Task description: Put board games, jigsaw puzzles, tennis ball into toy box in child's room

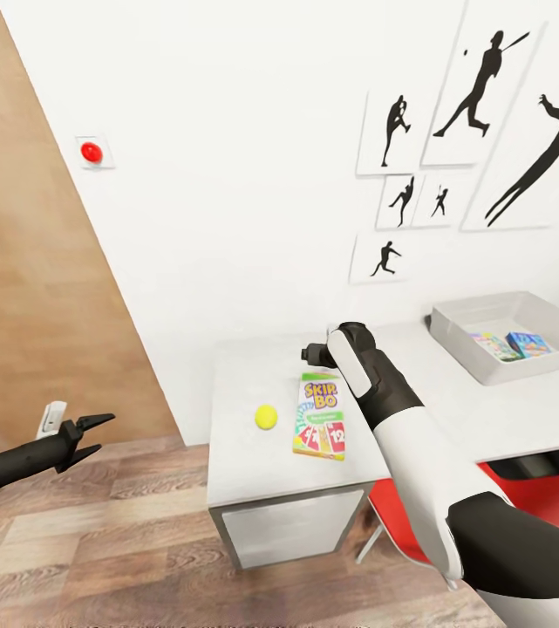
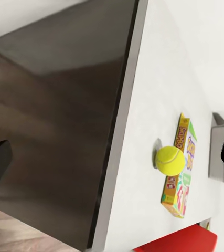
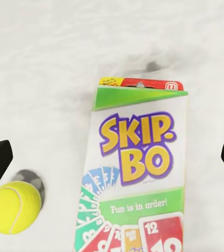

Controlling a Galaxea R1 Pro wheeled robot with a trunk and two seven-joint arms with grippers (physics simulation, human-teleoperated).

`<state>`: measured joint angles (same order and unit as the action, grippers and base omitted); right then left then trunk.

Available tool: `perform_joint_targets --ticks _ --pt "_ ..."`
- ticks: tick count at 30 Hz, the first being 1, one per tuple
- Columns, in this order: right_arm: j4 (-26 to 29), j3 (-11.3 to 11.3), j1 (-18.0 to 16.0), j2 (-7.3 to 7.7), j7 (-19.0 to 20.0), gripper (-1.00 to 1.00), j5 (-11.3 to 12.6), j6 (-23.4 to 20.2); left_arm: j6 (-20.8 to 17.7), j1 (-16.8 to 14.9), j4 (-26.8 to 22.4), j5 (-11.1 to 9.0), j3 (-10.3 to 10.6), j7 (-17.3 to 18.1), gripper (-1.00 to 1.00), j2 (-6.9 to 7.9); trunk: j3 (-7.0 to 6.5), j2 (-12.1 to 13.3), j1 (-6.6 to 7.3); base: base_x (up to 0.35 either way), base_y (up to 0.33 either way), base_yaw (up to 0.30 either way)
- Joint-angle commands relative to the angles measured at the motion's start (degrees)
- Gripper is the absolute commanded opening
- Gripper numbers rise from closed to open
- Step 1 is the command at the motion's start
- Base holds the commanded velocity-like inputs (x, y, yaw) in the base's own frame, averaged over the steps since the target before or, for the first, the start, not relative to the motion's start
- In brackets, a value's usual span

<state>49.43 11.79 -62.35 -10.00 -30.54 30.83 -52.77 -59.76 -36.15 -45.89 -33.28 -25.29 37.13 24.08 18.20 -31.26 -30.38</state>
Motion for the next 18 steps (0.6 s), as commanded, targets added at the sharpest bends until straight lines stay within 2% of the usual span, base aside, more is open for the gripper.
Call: perform_joint_targets --ticks 1,11,18 --pt "0.0 0.1 -0.1 0.0 -0.6 1.0 0.5 -0.1 -0.2 -0.1 0.0 0.3 -0.2 0.4 1.0 0.06 0.19 -0.1 -0.02 0.0 0.0 0.0" --pt "0.1 0.0 -0.1 0.0 -0.6 1.0 0.5 -0.1 -0.2 -0.1 0.0 0.2 -0.3 0.4 1.0 0.73 1.12 -0.1 -0.02 0.0 0.06 0.0" --pt "0.1 0.0 -0.3 0.0 -0.6 1.0 0.4 0.0 -0.2 -0.1 0.0 0.2 -0.2 0.4 1.0 0.78 1.77 -0.1 -0.02 0.0 0.231 0.0"
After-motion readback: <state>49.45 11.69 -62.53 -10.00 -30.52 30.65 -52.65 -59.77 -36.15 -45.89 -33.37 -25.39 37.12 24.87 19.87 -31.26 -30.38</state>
